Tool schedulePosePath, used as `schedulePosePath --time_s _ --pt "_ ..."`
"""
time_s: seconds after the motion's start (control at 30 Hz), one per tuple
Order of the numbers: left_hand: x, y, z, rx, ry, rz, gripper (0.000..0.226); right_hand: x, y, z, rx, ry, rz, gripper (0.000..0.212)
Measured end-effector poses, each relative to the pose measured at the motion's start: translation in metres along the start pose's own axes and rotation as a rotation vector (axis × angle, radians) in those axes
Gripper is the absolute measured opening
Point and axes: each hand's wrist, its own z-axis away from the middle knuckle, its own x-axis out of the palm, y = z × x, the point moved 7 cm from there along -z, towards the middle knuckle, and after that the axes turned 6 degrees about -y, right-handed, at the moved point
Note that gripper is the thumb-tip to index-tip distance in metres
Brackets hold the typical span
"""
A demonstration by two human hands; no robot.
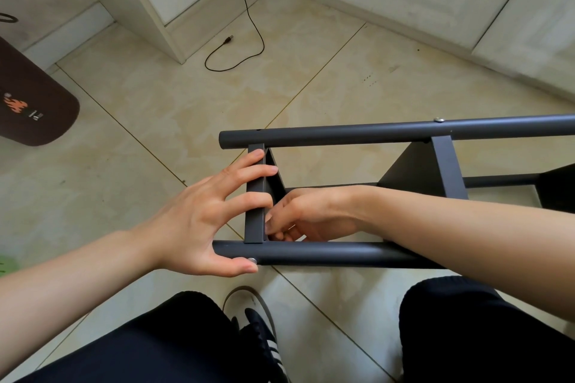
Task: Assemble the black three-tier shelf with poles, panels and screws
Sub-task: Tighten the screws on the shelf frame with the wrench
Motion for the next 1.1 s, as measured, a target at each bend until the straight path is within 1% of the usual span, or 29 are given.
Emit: schedulePosePath --time_s 0.1,0.27,0.33,0.47,0.53,0.63,0.7,0.83,0.87,1.0,1.07,1.1 --pt "0.0006 -0.0008 0.0007 -0.002 -0.001 0.000 0.067 -0.0016 0.0024 -0.0003 0.042 0.024 0.041 0.022" --pt "0.0005 -0.0019 0.0012 -0.011 0.006 -0.010 0.070 0.0029 0.0016 0.0000 0.050 -0.047 -0.010 0.016" --pt "0.0004 -0.0020 0.0015 -0.010 0.011 -0.016 0.072 0.0028 0.0017 -0.0003 0.035 -0.057 -0.017 0.019" --pt "-0.0001 -0.0016 0.0012 -0.007 0.017 -0.013 0.074 -0.0003 0.0034 -0.0023 0.030 -0.009 0.037 0.028" --pt "0.0001 -0.0015 0.0011 -0.009 0.014 -0.010 0.074 0.0006 0.0036 -0.0026 0.033 -0.015 0.038 0.030" --pt "-0.0004 -0.0010 0.0014 -0.013 0.010 -0.007 0.073 0.0044 0.0021 -0.0021 0.025 -0.068 -0.028 0.023" --pt "-0.0007 -0.0008 0.0012 -0.018 0.008 -0.007 0.073 0.0049 0.0001 -0.0008 0.005 -0.073 -0.029 0.017" --pt "-0.0008 -0.0008 0.0008 -0.029 -0.001 0.000 0.073 0.0018 0.0012 -0.0011 0.018 -0.009 0.057 0.032" --pt "-0.0008 -0.0007 0.0007 -0.029 -0.001 -0.001 0.073 0.0012 0.0020 -0.0012 0.032 0.003 0.059 0.032" --pt "-0.0007 -0.0007 0.0010 -0.027 0.002 -0.005 0.071 0.0030 -0.0003 -0.0005 0.029 -0.031 -0.031 0.023" --pt "-0.0006 -0.0009 0.0012 -0.026 0.005 -0.001 0.071 0.0037 -0.0017 0.0000 0.007 -0.044 -0.023 0.019" --pt "-0.0002 -0.0010 0.0010 -0.024 0.005 0.000 0.071 0.0034 -0.0013 0.0000 0.004 -0.037 0.000 0.021"
